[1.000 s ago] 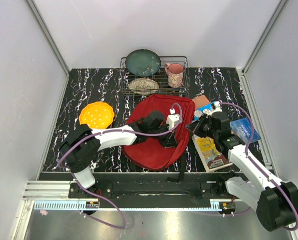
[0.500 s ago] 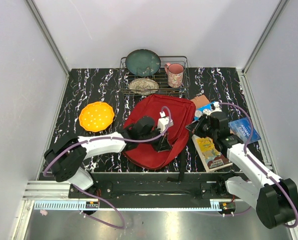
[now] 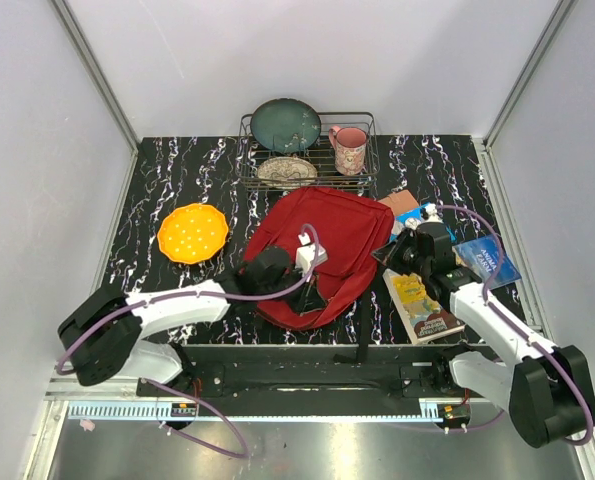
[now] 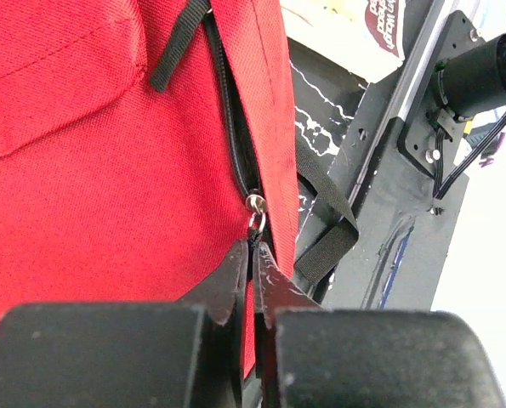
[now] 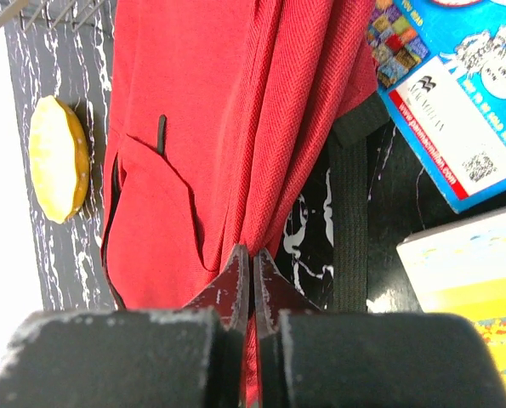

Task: Pack the student bag
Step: Unzip the student bag at the center of the board.

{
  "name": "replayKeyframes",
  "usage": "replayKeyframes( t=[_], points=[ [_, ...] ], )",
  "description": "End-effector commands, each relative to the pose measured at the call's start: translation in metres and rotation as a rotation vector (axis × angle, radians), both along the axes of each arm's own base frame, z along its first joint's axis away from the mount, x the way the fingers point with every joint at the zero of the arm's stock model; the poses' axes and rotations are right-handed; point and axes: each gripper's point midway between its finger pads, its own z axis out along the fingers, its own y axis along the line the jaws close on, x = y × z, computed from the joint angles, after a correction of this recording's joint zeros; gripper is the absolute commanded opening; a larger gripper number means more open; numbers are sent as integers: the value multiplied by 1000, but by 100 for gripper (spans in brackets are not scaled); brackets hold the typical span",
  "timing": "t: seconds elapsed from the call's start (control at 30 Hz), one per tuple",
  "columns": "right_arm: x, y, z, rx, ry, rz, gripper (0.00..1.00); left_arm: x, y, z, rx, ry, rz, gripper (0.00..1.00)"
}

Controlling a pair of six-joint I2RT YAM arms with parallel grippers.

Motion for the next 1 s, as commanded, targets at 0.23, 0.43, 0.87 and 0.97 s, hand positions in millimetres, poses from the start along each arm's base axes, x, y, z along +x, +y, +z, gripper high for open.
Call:
replayKeyframes(
  t=[0.23,0.43,0.87,0.97],
  points=[
    [41,-20,12,47,-61,30,0,-29,39,3,-2,-1,75,0],
    [16,-8,-10,126,46,73,56,-26,24,6,-19,8,84,0],
    [-76,-14,-17,229,194,-10,68,-39,-24,-11,4,51,57,0],
    [-94,-7,-27,256,240,25,65,-47,-36,-14,23,51,19,0]
  ],
)
